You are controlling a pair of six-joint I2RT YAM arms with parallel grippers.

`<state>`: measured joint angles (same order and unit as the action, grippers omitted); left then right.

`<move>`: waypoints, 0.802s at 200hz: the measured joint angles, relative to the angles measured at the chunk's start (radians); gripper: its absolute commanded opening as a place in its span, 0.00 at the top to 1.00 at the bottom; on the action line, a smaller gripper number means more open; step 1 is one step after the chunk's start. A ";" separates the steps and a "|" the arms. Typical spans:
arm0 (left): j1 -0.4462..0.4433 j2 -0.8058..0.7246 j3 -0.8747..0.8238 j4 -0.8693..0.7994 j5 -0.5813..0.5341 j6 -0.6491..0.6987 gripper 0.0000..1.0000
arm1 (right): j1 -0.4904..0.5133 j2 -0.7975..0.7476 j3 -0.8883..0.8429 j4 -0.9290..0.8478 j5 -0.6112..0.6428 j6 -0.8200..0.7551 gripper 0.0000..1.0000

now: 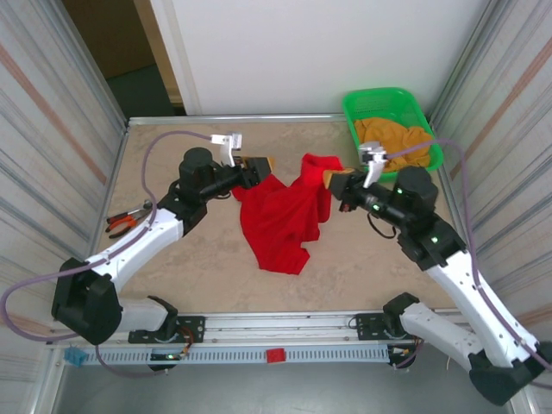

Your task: Fold the inside-out t-shirt

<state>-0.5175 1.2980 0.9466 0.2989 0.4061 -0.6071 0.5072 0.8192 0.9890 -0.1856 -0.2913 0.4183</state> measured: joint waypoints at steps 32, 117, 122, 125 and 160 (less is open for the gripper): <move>0.008 -0.021 -0.010 -0.086 -0.067 0.029 0.42 | -0.082 -0.089 -0.120 0.021 0.143 0.070 1.00; -0.005 0.145 -0.045 -0.483 -0.336 0.048 0.43 | -0.127 -0.373 -0.548 -0.335 0.393 0.364 0.49; -0.010 0.163 -0.051 -0.494 -0.345 0.044 0.42 | -0.127 -0.404 -0.569 -0.369 0.408 0.388 0.45; -0.014 0.172 -0.053 -0.500 -0.351 0.042 0.42 | -0.127 -0.424 -0.579 -0.391 0.415 0.398 0.43; -0.083 0.309 -0.030 -0.530 -0.383 0.029 0.39 | -0.129 -0.566 -0.611 -0.546 0.503 0.486 0.41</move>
<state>-0.6003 1.6066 0.9169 -0.2314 0.0235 -0.5777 0.3782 0.2535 0.3782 -0.7319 0.2119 0.9047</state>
